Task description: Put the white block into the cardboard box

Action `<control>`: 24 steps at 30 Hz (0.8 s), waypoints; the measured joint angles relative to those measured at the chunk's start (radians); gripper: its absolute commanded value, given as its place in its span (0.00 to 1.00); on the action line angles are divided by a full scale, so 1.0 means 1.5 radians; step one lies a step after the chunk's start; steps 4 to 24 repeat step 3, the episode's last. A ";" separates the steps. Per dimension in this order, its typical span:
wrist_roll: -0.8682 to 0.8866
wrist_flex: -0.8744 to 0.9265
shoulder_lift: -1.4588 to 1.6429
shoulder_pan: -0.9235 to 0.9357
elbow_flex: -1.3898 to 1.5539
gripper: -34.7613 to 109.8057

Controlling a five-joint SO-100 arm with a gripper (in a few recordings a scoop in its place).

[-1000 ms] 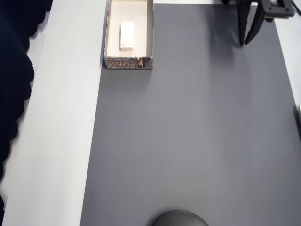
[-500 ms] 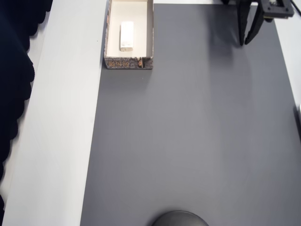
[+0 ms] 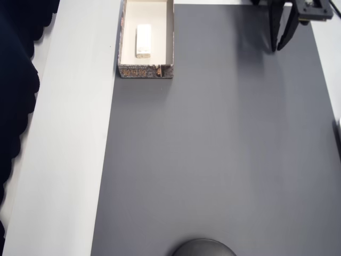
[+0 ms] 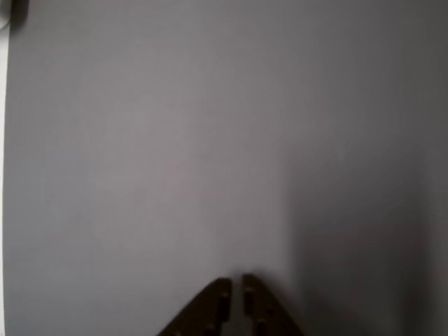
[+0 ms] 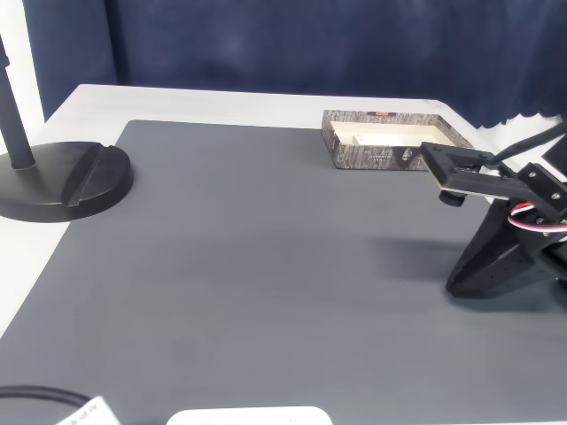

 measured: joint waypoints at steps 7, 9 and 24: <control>0.000 0.000 0.000 0.000 0.000 0.23; 0.000 0.000 0.000 0.000 0.000 0.23; 0.000 0.000 0.000 0.000 0.000 0.23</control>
